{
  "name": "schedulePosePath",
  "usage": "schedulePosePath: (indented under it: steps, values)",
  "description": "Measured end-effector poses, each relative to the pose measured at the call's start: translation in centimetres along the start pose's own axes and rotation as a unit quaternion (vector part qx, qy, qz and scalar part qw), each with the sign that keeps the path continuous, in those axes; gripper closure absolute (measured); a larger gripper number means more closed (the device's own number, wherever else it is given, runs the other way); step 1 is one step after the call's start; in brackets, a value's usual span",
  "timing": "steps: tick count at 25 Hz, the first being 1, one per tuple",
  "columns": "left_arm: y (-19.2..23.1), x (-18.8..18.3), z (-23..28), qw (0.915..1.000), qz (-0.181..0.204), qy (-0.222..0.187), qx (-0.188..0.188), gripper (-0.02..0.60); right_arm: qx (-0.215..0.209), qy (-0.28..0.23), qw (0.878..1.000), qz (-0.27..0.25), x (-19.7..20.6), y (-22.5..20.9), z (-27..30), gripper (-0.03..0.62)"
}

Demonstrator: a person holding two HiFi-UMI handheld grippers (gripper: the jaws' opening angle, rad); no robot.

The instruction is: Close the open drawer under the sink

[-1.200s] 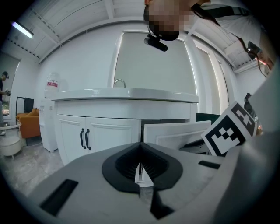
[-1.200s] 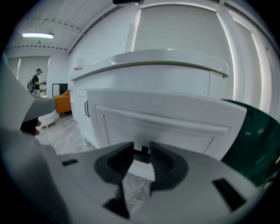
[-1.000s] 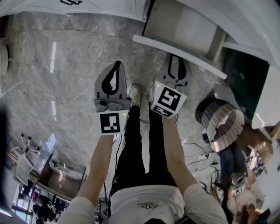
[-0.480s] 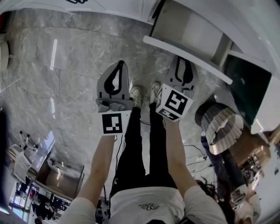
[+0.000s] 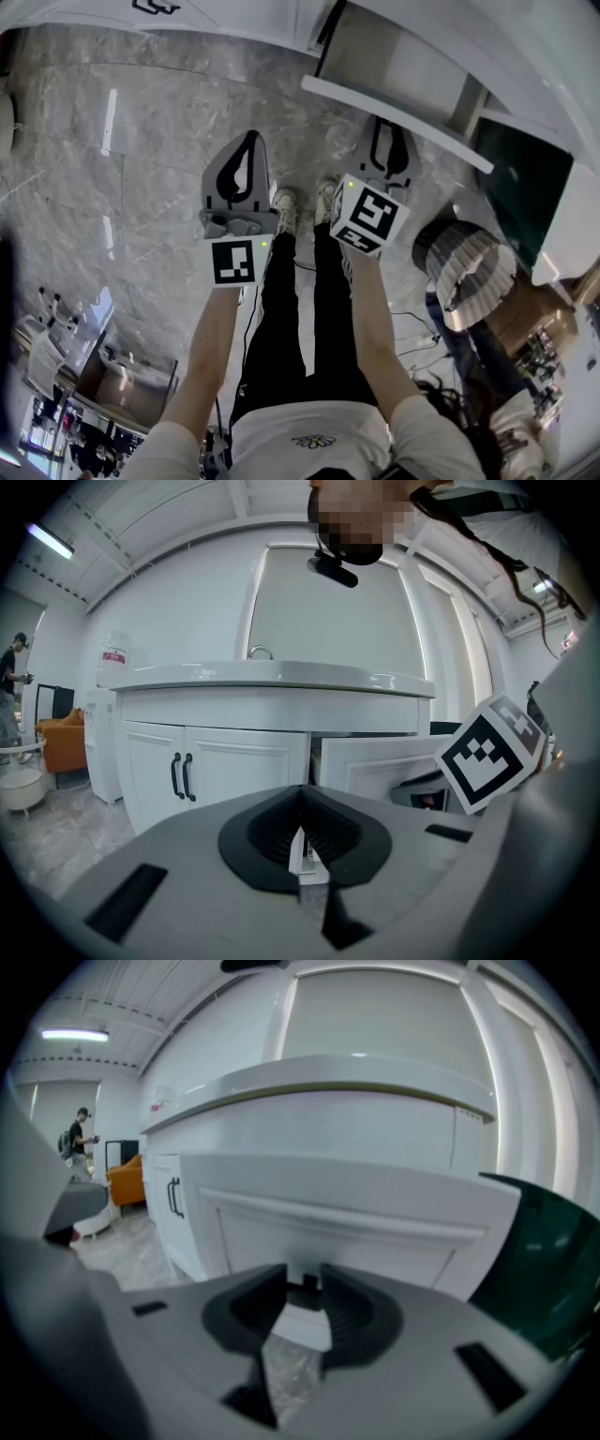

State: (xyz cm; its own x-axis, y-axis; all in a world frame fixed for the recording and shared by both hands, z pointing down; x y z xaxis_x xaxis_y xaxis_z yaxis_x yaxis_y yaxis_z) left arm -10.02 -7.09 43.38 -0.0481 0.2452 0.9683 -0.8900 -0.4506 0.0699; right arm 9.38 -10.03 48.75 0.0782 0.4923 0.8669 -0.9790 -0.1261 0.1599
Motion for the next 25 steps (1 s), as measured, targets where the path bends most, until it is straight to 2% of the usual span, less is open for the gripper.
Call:
schedulePosePath:
  steps: [11,25]
  values:
    - [-0.8,0.4,0.6,1.0000,-0.002,0.005,0.008,0.561,0.000,0.007,1.000,0.013,-1.2,-0.3,2.5,0.461]
    - [0.2,0.8,1.4,0.9999,-0.007,0.015,-0.002,0.561,0.001,-0.005,1.000,0.012,-3.8,-0.5,6.5,0.461]
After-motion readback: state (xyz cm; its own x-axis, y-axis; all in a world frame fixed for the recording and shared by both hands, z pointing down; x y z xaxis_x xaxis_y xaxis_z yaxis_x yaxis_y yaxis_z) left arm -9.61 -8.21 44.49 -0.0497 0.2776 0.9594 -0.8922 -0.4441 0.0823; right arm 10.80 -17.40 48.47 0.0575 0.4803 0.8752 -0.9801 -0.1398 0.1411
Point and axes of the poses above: the fingertips, and each gripper's own axes: z forward along the fingers, y to its left, x out of its underside, the point moved 1 cm from there along -z, backward along the fingers, and after that the axes turned 8 degrees about x, right-handed, at the moved point
